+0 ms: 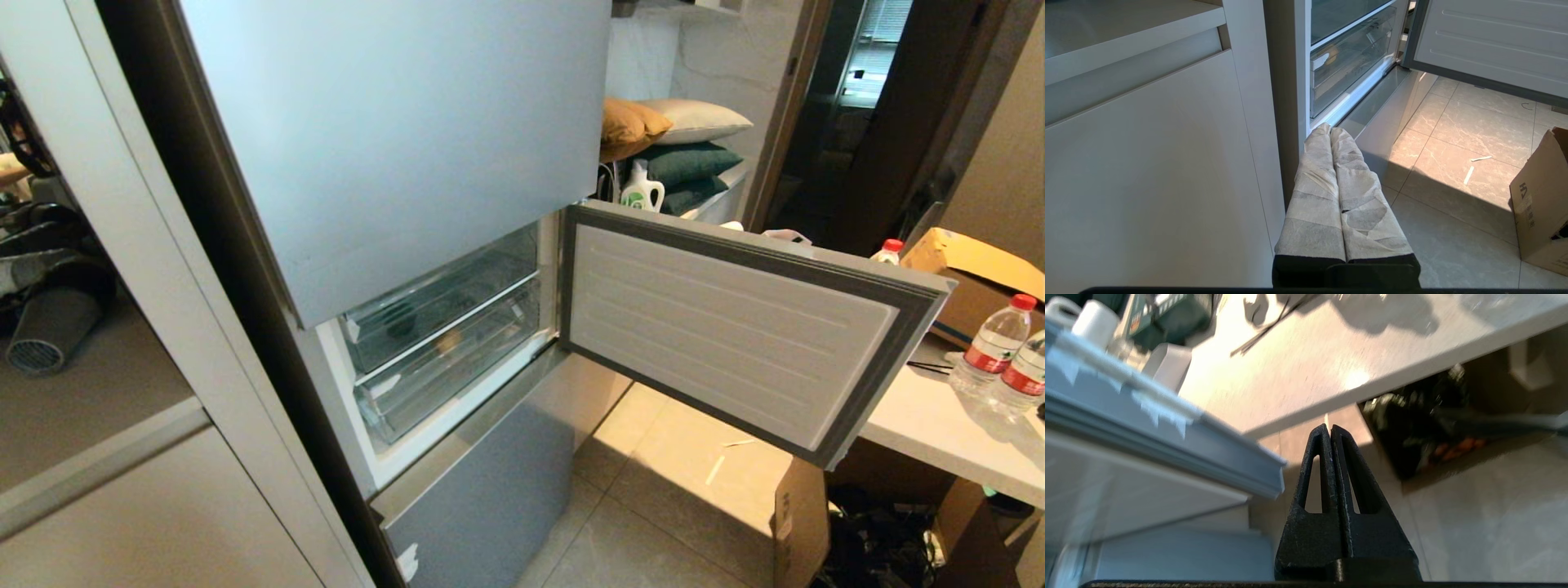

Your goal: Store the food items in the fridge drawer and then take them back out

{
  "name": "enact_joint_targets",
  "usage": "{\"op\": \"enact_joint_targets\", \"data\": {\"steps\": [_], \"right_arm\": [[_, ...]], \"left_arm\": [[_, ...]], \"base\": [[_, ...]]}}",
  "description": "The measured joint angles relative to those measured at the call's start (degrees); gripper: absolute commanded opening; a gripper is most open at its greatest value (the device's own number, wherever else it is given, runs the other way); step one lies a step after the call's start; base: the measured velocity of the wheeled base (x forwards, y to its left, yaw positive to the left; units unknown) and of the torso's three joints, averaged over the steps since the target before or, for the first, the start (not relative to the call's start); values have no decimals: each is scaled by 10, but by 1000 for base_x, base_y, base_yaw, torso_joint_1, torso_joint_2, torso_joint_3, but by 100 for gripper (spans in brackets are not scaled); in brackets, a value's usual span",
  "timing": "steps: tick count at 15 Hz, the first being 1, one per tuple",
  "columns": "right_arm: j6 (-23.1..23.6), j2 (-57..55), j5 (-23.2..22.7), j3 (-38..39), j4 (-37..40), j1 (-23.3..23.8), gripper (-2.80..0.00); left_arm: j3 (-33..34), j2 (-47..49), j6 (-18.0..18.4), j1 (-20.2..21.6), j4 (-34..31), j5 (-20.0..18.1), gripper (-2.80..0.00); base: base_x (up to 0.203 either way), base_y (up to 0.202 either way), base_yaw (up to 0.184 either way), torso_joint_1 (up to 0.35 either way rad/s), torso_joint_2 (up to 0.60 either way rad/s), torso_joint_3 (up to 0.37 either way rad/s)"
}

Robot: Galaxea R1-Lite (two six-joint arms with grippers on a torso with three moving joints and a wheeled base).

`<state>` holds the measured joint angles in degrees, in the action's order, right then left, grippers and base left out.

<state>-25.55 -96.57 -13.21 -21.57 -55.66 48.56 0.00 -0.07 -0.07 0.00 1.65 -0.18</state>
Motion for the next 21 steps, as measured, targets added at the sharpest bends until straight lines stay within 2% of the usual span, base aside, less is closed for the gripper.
{"op": "enact_joint_targets", "data": {"steps": [4,9,21], "right_arm": [[-1,0,34,19,-56,5,-280],[-27,10,34,33,-57,16,-280],[-34,-11,32,25,-63,19,-280]], "left_arm": [[0,0,0,0,0,0,-280],[0,0,0,0,0,0,-280],[0,0,0,0,0,0,-280]], "base": [[0,0,0,0,0,0],[0,0,0,0,0,0],[0,0,0,0,0,0]]}}
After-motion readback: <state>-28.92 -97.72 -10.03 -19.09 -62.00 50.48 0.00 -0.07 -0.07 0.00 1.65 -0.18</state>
